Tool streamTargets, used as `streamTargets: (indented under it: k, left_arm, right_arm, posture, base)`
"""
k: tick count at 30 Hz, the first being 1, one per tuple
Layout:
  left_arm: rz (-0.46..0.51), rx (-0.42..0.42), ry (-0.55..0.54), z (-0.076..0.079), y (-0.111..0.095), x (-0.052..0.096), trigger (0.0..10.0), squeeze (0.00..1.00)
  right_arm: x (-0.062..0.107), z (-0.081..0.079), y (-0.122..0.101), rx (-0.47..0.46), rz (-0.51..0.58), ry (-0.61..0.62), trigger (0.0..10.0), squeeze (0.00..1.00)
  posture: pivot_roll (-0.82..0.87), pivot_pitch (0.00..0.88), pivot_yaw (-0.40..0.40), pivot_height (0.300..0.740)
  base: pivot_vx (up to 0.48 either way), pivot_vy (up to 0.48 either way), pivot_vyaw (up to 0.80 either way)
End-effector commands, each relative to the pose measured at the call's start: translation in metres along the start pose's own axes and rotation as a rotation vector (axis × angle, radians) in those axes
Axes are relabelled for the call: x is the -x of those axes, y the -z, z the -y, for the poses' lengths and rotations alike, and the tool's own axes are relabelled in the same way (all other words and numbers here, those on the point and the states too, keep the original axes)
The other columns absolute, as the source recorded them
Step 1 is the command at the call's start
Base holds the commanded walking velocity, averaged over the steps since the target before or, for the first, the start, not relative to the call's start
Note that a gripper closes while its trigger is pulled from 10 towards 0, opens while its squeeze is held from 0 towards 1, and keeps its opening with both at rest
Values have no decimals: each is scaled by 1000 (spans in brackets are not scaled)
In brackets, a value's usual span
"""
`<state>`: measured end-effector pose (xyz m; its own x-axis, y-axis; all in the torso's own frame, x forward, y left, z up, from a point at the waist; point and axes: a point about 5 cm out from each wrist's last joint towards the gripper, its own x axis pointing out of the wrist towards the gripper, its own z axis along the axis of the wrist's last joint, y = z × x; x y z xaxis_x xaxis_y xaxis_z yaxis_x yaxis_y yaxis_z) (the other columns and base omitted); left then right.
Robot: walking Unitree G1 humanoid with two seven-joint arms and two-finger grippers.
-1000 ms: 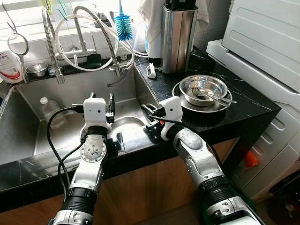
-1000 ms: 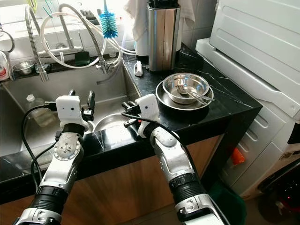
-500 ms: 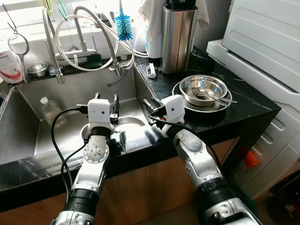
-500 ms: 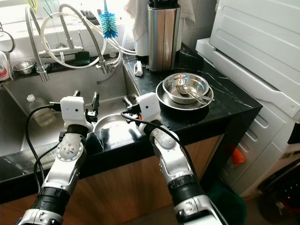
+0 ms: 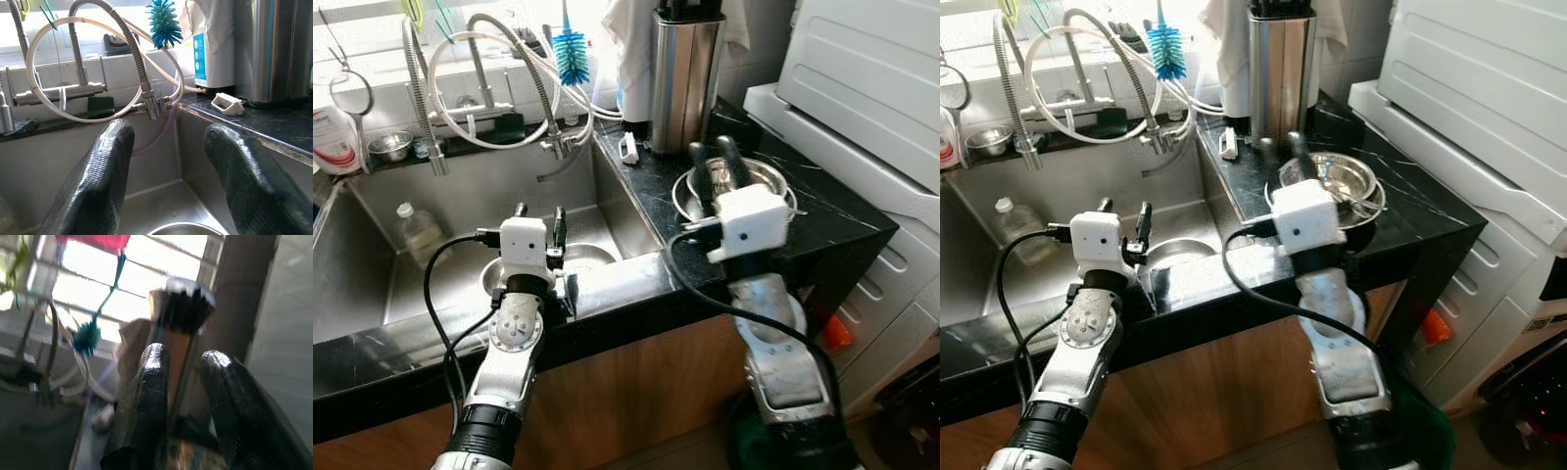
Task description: Kitchen organization
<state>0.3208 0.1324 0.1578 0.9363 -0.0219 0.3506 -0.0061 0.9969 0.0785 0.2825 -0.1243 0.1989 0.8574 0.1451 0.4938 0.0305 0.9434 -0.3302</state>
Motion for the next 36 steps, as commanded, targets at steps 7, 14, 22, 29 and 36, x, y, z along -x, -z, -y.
streamTargets:
  k: [7,14,22,29,36]
  left_arm:
    - [-13,-9,20,0,3,1,10000,0]
    - [-28,-16,21,-2,6,1,10000,0]
    - [-32,-19,21,-3,6,0,10000,0]
    - [-29,-18,18,-3,6,0,10000,0]
    - [-30,-18,21,-2,6,0,10000,0]
  right_arm:
    - [22,-2,17,-34,-128,14,10000,1000]
    - [30,7,35,-75,-272,142,10000,1000]
    - [36,18,55,-155,-389,242,10000,1000]
    - [30,14,56,-182,-409,247,10000,0]
    - [19,5,54,-176,-377,167,10000,0]
  posture:
    - [-173,0,48,740]
    - [-169,0,52,740]
    - [-171,0,60,740]
    - [-160,0,56,740]
    - [-160,0,57,740]
  base:
    - [0,0,0]
    - [0,0,0]
    - [0,0,0]
    - [0,0,0]
    - [0,0,0]
